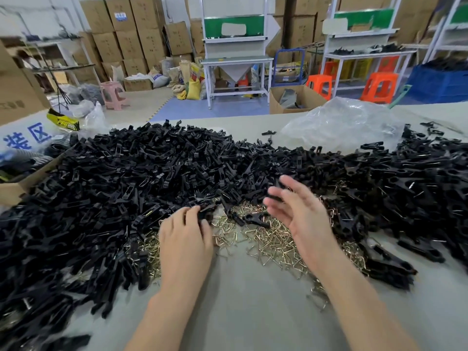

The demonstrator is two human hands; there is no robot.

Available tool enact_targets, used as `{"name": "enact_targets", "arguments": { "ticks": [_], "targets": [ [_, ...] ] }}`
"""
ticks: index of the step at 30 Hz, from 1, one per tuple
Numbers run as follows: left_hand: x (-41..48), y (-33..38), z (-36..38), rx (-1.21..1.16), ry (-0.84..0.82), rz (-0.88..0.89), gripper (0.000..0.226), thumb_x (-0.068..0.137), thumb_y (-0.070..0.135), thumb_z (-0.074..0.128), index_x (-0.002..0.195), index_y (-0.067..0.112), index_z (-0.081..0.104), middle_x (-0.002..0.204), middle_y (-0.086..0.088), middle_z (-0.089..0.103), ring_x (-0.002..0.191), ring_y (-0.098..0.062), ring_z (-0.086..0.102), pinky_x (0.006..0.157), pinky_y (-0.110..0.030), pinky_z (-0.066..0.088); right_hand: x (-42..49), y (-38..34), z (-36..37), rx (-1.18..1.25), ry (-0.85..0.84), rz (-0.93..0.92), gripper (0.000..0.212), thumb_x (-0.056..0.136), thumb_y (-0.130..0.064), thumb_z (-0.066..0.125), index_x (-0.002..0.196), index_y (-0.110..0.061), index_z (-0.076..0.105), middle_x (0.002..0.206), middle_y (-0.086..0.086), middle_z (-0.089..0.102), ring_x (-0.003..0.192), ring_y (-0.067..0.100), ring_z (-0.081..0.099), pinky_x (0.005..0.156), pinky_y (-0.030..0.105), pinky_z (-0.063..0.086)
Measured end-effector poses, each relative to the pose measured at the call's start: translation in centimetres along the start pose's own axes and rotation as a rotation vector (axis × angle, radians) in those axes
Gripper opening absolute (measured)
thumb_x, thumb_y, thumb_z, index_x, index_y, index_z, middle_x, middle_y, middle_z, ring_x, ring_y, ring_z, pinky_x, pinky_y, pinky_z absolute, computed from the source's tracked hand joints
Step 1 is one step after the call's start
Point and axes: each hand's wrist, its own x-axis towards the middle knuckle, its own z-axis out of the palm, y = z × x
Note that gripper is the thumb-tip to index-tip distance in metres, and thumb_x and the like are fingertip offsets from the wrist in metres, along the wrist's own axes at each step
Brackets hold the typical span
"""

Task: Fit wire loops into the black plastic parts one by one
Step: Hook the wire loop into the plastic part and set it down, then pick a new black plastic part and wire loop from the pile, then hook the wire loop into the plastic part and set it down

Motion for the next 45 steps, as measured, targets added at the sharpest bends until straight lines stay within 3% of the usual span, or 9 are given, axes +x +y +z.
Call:
{"name": "enact_targets", "arguments": {
  "ticks": [5,11,19,25,29,33,38,42,45],
  "targets": [
    [1.4,-3.9,-0.5,0.153,0.12,-0.22,0.036,0.098,0.021,0.058,0.126,0.0,0.065,0.141,-0.032,0.05,0.136,-0.046,0.041,0.115,-0.064,0.018,-1.9,3.1,0.6,-0.619,-0.178,-0.195,0.038,0.105,-0.014,0.048,0.113,-0.047,0.064,0.097,-0.012,0.071,0.081,0.01,0.071,0.066,0.027,0.057],
    [3.0,-6.0,-0.9,0.101,0.093,-0.439,0.053,0.096,0.025,0.055,0.146,0.009,0.046,0.161,-0.034,0.004,0.147,-0.055,0.003,0.12,-0.063,0.007,-2.0,3.8,0.0,-0.825,-0.244,-0.233,0.036,0.104,-0.015,0.049,0.117,-0.047,0.062,0.096,-0.02,0.067,0.078,0.013,0.068,0.056,0.012,0.044],
    [2.8,-6.3,-1.5,0.146,0.086,-0.247,0.028,0.095,0.02,0.061,0.121,0.013,0.067,0.126,-0.029,0.055,0.11,-0.05,0.05,0.092,-0.057,0.04,-1.9,4.0,-0.1,-0.876,-0.253,-0.224,0.032,0.104,-0.016,0.048,0.118,-0.039,0.066,0.097,-0.023,0.067,0.08,0.008,0.068,0.061,0.014,0.049],
    [2.7,-5.8,-1.6,0.022,0.092,-0.045,0.021,0.095,0.016,0.064,0.116,0.015,0.069,0.112,-0.016,0.059,0.097,-0.039,0.054,0.085,-0.051,0.044,-1.9,4.1,-0.2,-0.896,-0.256,-0.228,0.033,0.102,-0.014,0.05,0.117,-0.038,0.068,0.095,-0.024,0.066,0.072,0.011,0.064,0.056,0.013,0.044],
    [2.5,-5.6,-1.7,-0.193,0.134,-0.092,0.017,0.099,0.017,0.059,0.115,0.018,0.065,0.116,-0.006,0.049,0.084,-0.028,0.059,0.073,-0.041,0.049,-1.8,4.2,-0.2,-0.902,-0.251,-0.226,0.033,0.103,-0.014,0.049,0.117,-0.038,0.068,0.096,-0.025,0.067,0.068,0.014,0.063,0.054,0.014,0.043],
    [2.6,-6.0,-1.9,-0.124,0.083,-0.257,0.024,0.102,0.025,0.054,0.123,0.017,0.062,0.117,-0.018,0.054,0.096,-0.038,0.055,0.086,-0.048,0.044,-1.9,4.2,-0.2,-0.904,-0.252,-0.229,0.034,0.102,-0.013,0.05,0.114,-0.039,0.068,0.095,-0.024,0.067,0.073,0.015,0.066,0.055,0.015,0.045],
    [2.2,-6.1,-2.2,-0.217,0.051,-0.307,0.021,0.102,0.029,0.052,0.121,0.023,0.059,0.118,-0.005,0.048,0.077,-0.024,0.057,0.075,-0.04,0.043,-1.9,4.1,-0.3,-0.919,-0.254,-0.243,0.033,0.102,-0.012,0.05,0.114,-0.037,0.069,0.095,-0.024,0.067,0.074,0.014,0.068,0.06,0.016,0.048],
    [2.8,-5.8,-2.5,-0.456,0.084,-0.309,0.033,0.103,0.04,0.049,0.133,0.026,0.056,0.117,0.0,0.061,0.097,-0.018,0.058,0.087,-0.034,0.043,-1.9,4.1,-0.2,-0.923,-0.256,-0.245,0.034,0.102,-0.013,0.05,0.112,-0.039,0.069,0.095,-0.025,0.067,0.076,0.013,0.068,0.063,0.023,0.052],
    [3.0,-6.2,-2.6,-0.348,0.158,-0.307,0.041,0.106,0.039,0.039,0.142,0.022,0.051,0.124,-0.008,0.066,0.115,-0.032,0.057,0.102,-0.049,0.043,-1.9,4.1,-0.2,-0.921,-0.253,-0.246,0.034,0.102,-0.012,0.05,0.112,-0.039,0.069,0.095,-0.025,0.066,0.075,0.013,0.068,0.062,0.021,0.051]
  ]
}}
